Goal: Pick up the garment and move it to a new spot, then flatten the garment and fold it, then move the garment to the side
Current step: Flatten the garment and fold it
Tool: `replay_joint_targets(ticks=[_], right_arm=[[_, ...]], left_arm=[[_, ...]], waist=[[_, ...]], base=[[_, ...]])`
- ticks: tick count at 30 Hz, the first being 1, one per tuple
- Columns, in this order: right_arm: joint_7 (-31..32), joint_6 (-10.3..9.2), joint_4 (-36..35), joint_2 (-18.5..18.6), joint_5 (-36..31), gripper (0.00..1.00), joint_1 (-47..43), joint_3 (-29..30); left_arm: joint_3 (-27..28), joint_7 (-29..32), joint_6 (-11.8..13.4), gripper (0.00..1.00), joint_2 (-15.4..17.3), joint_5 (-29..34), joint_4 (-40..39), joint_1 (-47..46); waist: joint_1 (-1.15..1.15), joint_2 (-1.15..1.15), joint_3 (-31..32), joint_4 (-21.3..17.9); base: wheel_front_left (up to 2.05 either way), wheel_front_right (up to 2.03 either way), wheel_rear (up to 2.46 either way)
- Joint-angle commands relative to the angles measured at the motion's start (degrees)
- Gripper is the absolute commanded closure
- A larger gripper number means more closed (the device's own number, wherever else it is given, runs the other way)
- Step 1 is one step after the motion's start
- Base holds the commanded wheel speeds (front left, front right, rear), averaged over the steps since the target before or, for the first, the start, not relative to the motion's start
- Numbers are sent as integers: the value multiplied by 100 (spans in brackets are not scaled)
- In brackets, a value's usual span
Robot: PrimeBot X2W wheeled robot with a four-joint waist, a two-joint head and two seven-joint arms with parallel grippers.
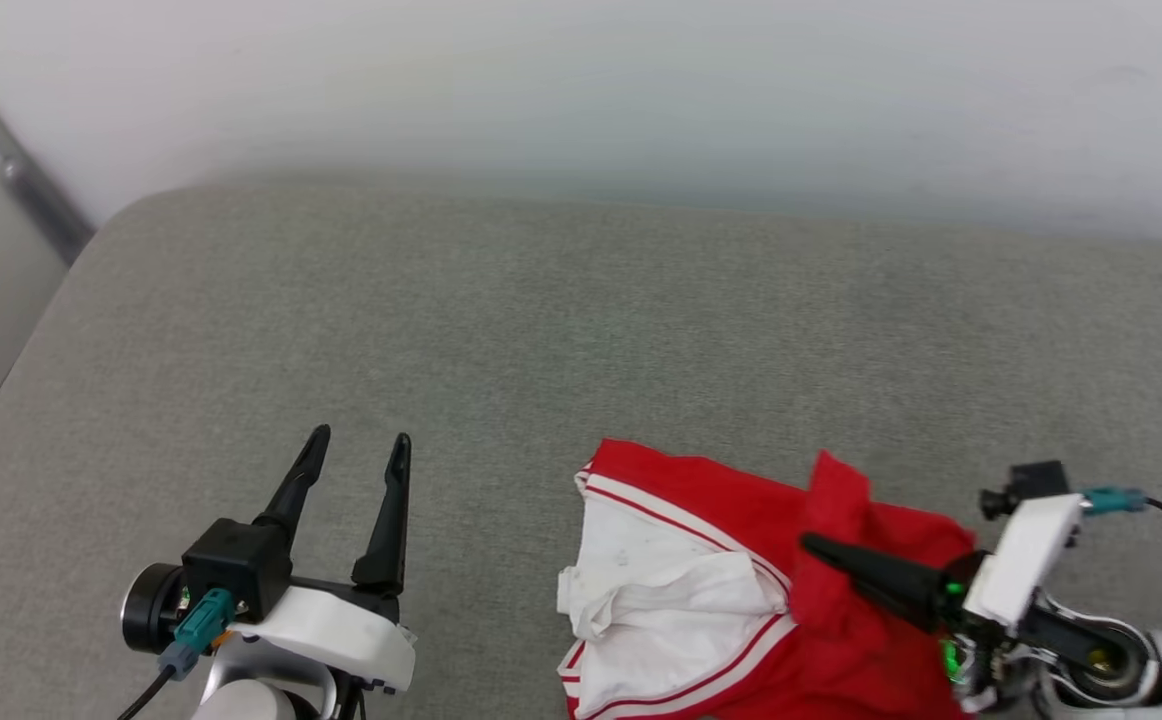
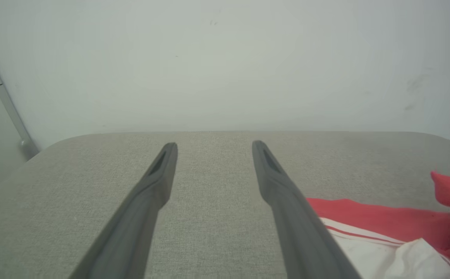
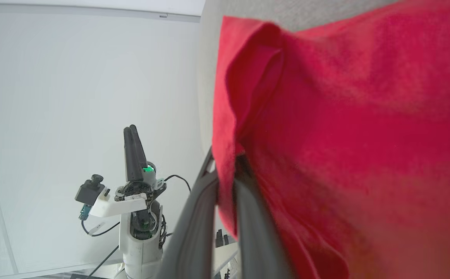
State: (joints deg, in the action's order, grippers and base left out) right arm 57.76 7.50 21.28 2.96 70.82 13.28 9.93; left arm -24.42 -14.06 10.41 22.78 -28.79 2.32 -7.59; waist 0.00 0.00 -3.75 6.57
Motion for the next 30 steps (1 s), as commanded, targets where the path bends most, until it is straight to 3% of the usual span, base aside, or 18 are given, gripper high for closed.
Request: replay_joint_targets(ticks=[1,8,17,18,19,20,25,30], right_arm=[[-135,-2,40,-9,215,100,150,-274],[-1023,-2,173,-8,732,100,529,-1657],[-2263,-2,1045,-10,165,100,1126,-2648],[-2373,-2,1159,-9,126,93,1182,-2732],[-2483,-2,1258,-6,83,58,1223,-2821],[-2552,-2,1341,-7,72,0,1258,-2911],[-2807,-2,1475,-4,147,0,1437,-3237],[-3009,-3,1176,112,-231,0,1571,-3547]], left_arm=[[-25,-17,-36,0,-31,30,28,-95],[-116,-42,-166,0,-147,45,163,-329],[-146,-98,-300,0,-426,96,322,-578],[-135,-105,-316,0,-453,98,338,-574],[-124,-109,-328,0,-473,115,358,-564],[-109,-110,-333,0,-487,125,373,-558],[-33,-121,-403,0,-541,177,462,-498],[35,-123,-436,0,-552,244,490,-373]], waist=[[0,0,-80,147],[0,0,-289,503],[0,0,-629,790],[0,0,-647,789],[0,0,-657,783],[0,0,-664,775],[0,0,-577,687],[0,0,-375,548]], base=[[0,0,0],[0,0,0],[0,0,0],[0,0,0],[0,0,0],[0,0,0],[0,0,0],[0,0,0]])
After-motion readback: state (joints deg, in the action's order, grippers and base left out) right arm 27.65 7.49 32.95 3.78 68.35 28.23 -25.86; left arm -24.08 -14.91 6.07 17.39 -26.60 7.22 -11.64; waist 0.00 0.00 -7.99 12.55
